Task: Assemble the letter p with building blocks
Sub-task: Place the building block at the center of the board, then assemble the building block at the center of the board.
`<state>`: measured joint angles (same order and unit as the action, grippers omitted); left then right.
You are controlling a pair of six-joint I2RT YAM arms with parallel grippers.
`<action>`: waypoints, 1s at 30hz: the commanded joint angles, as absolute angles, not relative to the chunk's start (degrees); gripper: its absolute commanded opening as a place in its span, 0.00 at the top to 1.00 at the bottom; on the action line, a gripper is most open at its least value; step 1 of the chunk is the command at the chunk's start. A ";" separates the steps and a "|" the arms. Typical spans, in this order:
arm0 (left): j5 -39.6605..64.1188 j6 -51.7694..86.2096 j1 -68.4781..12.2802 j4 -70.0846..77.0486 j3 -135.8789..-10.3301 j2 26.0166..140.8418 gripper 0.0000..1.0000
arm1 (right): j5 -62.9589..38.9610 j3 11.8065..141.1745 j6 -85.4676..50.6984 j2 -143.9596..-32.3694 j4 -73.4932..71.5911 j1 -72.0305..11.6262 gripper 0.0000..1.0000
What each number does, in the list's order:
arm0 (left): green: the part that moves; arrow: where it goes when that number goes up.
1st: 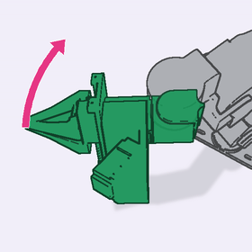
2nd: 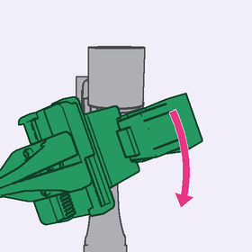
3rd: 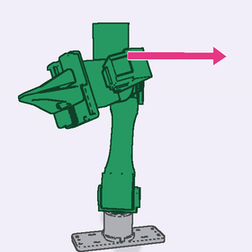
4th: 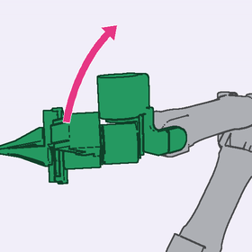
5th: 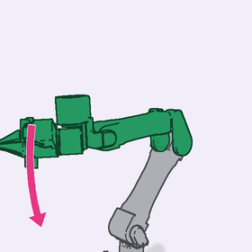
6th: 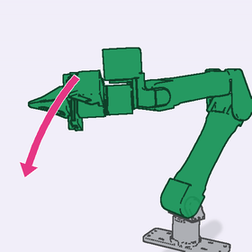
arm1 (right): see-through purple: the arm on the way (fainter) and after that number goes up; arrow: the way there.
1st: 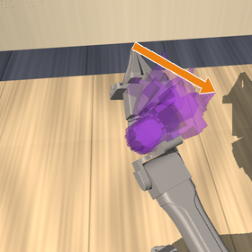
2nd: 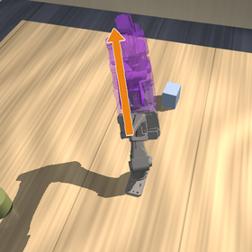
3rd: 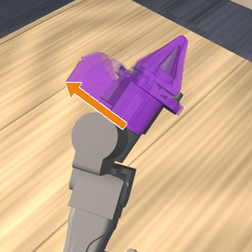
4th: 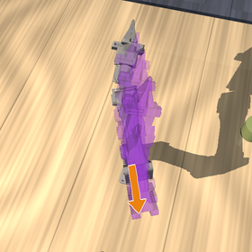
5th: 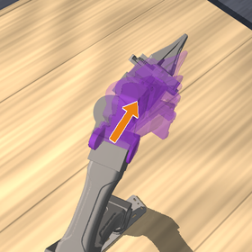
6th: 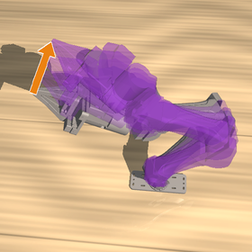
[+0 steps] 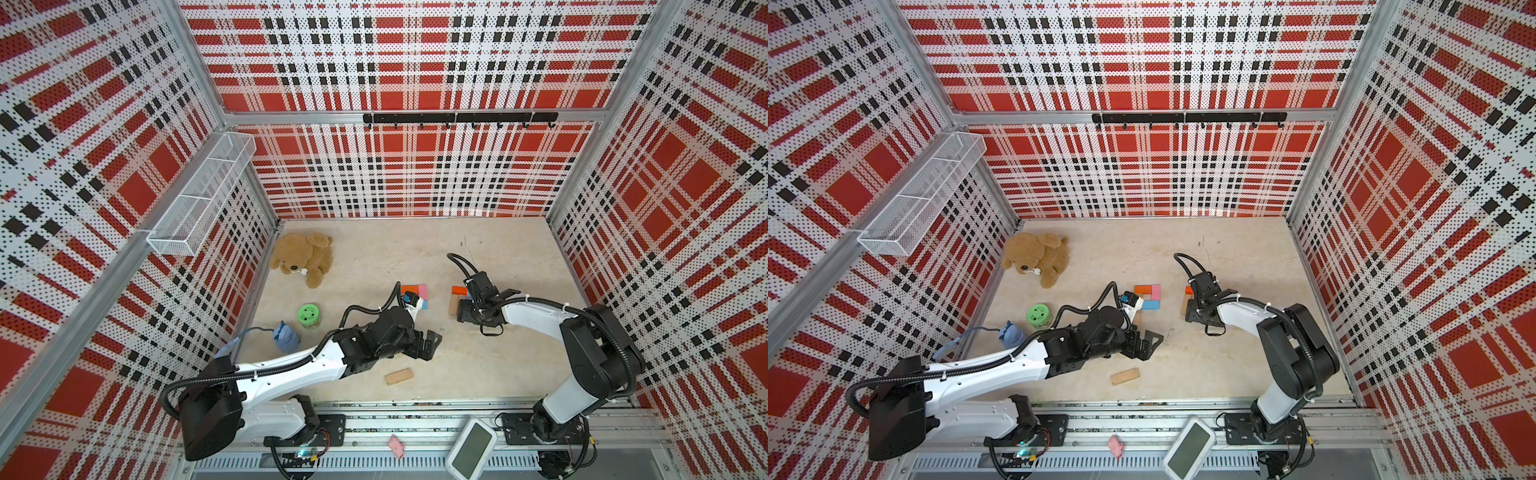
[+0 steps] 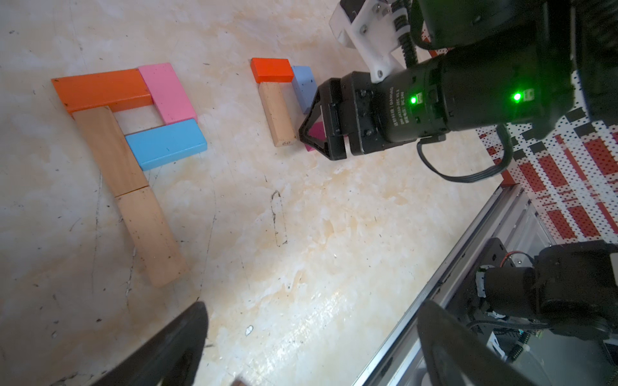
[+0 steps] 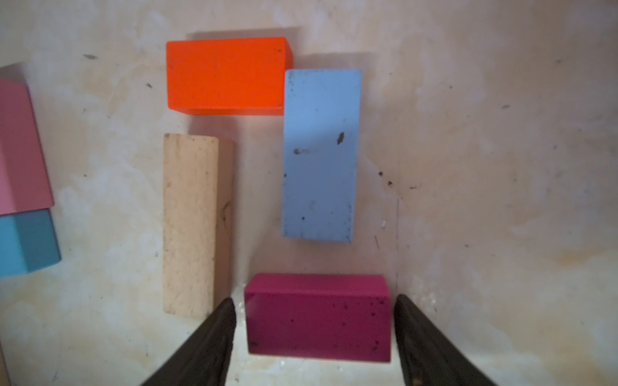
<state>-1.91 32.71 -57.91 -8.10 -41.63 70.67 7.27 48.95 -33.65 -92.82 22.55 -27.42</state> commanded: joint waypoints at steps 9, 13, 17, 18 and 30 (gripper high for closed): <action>1.85 38.43 -61.61 -0.79 -46.00 79.13 0.23 | 4.65 44.15 -32.27 -75.10 21.78 -24.37 0.36; 0.94 40.63 -62.66 -2.92 -53.61 88.44 0.57 | 4.70 43.54 -32.18 -75.23 23.10 -22.03 0.65; -0.55 39.87 -63.23 -9.37 -64.71 98.56 0.74 | 3.65 43.13 -31.94 -76.91 22.48 -20.29 0.79; -0.62 39.73 -63.49 -10.62 -67.21 101.02 0.78 | 3.39 43.02 -31.97 -77.55 22.39 -20.00 0.81; -0.22 38.90 -61.95 -15.55 -80.51 117.18 0.95 | 0.00 42.00 -32.37 -80.85 20.83 -16.38 0.89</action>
